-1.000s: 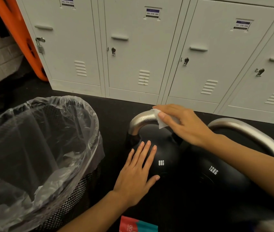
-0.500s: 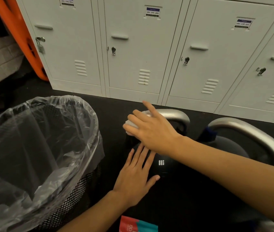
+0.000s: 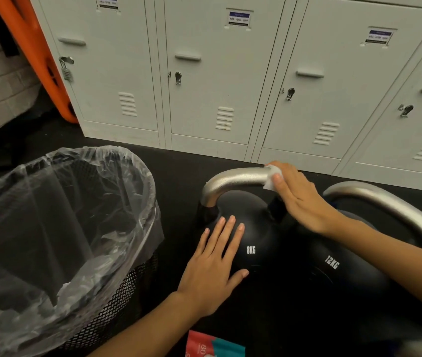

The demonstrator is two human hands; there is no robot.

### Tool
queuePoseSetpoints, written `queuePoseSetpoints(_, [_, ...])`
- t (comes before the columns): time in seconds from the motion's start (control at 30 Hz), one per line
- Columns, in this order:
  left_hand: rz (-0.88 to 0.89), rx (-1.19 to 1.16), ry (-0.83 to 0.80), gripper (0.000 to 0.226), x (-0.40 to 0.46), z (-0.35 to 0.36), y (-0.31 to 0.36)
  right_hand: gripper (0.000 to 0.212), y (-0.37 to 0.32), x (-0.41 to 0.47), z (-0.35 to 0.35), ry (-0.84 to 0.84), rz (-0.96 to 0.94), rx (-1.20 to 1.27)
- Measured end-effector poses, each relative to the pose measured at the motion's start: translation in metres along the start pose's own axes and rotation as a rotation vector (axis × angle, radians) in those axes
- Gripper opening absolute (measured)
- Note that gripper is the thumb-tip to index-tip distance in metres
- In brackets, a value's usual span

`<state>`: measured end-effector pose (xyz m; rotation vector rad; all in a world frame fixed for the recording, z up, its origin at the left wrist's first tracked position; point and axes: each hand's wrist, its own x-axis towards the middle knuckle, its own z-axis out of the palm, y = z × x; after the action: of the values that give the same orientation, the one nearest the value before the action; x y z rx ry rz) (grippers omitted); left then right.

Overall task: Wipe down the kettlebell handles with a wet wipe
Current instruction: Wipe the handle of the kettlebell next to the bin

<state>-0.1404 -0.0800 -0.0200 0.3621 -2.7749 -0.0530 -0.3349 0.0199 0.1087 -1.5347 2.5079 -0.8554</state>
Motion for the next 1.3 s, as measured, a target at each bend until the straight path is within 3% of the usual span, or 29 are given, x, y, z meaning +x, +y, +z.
queuePoseSetpoints(0.13, [-0.004,0.017,0.0,0.082,0.0,0.0,0.0,0.034,-0.011,0.003,-0.002,-0.011,0.075,0.099])
queuePoseSetpoints(0.33, [0.001,0.028,0.004,0.082,0.0,0.001,0.0,0.046,-0.021,0.017,-0.005,-0.032,0.029,-0.094])
queuePoseSetpoints(0.6, [0.005,0.022,0.005,0.083,0.0,0.001,0.0,0.039,-0.047,0.037,0.001,-0.006,-0.112,-0.205])
queuePoseSetpoints(0.67, [0.004,0.025,0.01,0.082,0.0,0.001,0.0,0.034,-0.057,0.034,0.004,0.018,-0.192,-0.213])
queuePoseSetpoints(0.77, [0.005,0.024,0.012,0.082,0.0,0.002,0.0,0.026,-0.07,0.029,0.023,0.041,-0.476,-0.326])
queuePoseSetpoints(0.9, [0.009,0.014,0.016,0.082,0.0,0.003,-0.001,0.05,-0.068,0.024,0.045,-0.01,-0.728,-0.525])
queuePoseSetpoints(0.97, [0.008,0.022,0.012,0.083,0.0,0.002,-0.001,0.049,-0.06,0.02,0.034,-0.027,-0.793,-0.551])
queuePoseSetpoints(1.17, [0.006,0.04,-0.013,0.081,-0.001,0.0,-0.001,0.049,-0.01,0.002,-0.02,0.025,-0.627,-0.255])
queuePoseSetpoints(1.3, [0.009,0.045,-0.008,0.079,-0.001,0.001,0.0,0.036,0.017,-0.005,-0.042,0.072,-0.603,-0.223])
